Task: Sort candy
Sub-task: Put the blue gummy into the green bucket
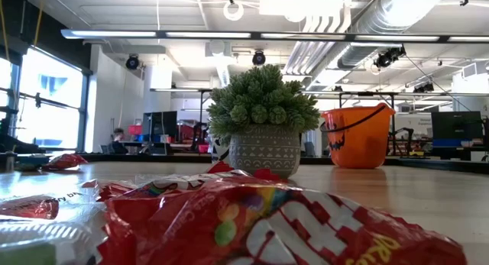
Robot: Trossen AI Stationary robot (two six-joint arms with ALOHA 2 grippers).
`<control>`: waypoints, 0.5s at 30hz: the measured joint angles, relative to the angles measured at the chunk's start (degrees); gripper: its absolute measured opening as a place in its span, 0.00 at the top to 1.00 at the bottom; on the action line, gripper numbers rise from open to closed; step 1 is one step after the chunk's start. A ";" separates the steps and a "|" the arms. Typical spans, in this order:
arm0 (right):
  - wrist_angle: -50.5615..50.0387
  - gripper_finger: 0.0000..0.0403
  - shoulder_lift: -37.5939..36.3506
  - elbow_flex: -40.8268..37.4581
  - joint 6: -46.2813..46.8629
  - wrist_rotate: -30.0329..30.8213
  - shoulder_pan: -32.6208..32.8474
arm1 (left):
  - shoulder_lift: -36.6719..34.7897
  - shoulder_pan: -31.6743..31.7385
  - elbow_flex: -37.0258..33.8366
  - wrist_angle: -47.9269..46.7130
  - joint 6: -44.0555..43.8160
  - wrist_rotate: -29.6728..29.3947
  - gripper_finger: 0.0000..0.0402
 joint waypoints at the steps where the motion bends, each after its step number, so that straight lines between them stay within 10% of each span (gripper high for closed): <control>1: -0.21 1.00 0.00 -0.01 -0.10 0.33 -0.15 | 0.00 0.23 0.00 0.19 0.00 0.05 0.76; 15: -1.86 1.00 0.02 -0.03 -2.55 1.98 -2.34 | 0.00 1.80 -0.02 4.07 0.26 0.42 0.76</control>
